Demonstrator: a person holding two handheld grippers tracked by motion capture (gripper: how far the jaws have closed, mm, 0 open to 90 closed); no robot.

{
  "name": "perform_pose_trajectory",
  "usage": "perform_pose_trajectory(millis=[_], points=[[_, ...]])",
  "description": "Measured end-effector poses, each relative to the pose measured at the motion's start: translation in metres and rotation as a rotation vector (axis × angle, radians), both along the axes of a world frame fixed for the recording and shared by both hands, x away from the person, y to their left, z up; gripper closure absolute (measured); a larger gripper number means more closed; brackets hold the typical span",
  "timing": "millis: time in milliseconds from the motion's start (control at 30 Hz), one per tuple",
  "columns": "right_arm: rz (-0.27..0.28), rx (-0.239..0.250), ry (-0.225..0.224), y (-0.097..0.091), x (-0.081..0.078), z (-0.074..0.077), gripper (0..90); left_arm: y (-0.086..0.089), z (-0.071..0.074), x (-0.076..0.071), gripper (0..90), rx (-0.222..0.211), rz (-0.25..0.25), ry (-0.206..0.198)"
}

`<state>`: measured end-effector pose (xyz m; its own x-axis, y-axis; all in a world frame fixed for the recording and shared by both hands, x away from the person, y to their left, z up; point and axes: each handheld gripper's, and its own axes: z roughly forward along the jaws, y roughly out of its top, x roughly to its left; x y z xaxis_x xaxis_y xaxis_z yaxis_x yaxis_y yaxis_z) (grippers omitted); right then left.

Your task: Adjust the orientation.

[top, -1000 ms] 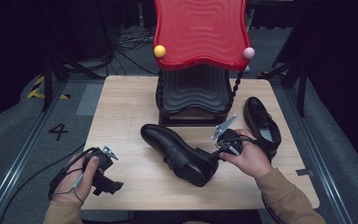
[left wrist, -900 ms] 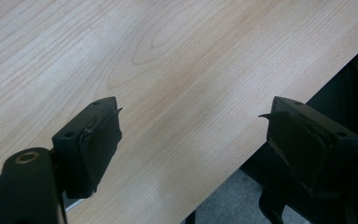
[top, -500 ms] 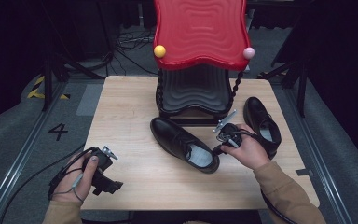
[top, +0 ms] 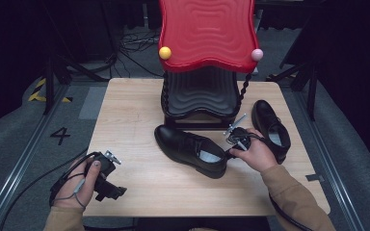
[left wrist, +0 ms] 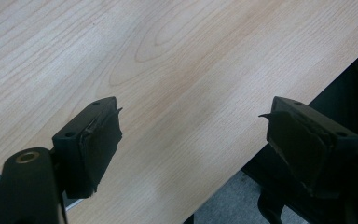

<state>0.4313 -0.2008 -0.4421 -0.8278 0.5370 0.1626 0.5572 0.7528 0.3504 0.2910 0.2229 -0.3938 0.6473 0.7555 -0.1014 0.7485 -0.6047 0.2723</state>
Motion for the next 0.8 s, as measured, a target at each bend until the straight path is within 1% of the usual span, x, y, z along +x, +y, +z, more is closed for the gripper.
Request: perform_pose_trajectory(millis=[33, 67, 100, 167, 300, 333, 433, 500, 600, 667, 700, 733, 800], points=[[-0.004, 0.001, -0.008, -0.001, 0.0, 0.003, 79.4, 0.0, 0.0, 0.0, 18.3, 0.001, 0.0, -0.001], [-0.004, 0.001, -0.008, -0.001, 0.0, 0.003, 79.4, 0.0, 0.0, 0.0, 18.3, 0.001, 0.0, -0.001], [-0.002, -0.002, -0.019, -0.002, 0.0, 0.005, 78.8, 0.0, 0.0, 0.0, 18.3, -0.001, 0.001, 0.0], [-0.007, 0.002, -0.036, -0.004, -0.001, 0.012, 76.9, 0.0, 0.0, -0.001, 18.3, -0.003, 0.009, 0.002], [-0.003, -0.001, -0.101, -0.006, -0.007, 0.032, 75.5, 0.0, 0.001, -0.001, 18.3, -0.002, 0.006, -0.002], [0.011, -0.007, -0.12, -0.004, -0.01, 0.039, 75.2, 0.0, 0.001, -0.001, 18.3, -0.001, 0.005, -0.002], [0.048, 0.005, -0.139, 0.001, -0.019, 0.055, 74.2, -0.001, 0.001, -0.001, 18.3, 0.0, 0.001, 0.0], [0.075, 0.003, -0.152, 0.006, -0.025, 0.064, 73.4, -0.001, 0.001, -0.001, 18.3, -0.002, -0.003, 0.0], [0.11, 0.013, -0.152, 0.013, -0.033, 0.074, 71.5, 0.0, 0.002, -0.001, 18.3, 0.004, -0.004, -0.005], [0.138, 0.018, -0.148, 0.019, -0.038, 0.079, 70.3, 0.0, 0.002, -0.001, 18.3, 0.001, -0.002, -0.001], [0.151, 0.02, -0.144, 0.021, -0.04, 0.08, 69.7, 0.0, 0.002, -0.001, 18.3, 0.0, -0.003, -0.001], [0.151, 0.02, -0.144, 0.021, -0.04, 0.08, 69.7, 0.0, 0.002, -0.001, 18.3, 0.0, -0.003, -0.001], [0.194, 0.013, -0.119, 0.032, -0.044, 0.079, 67.2, 0.0, 0.002, -0.001, 18.3, 0.001, -0.003, -0.002]])
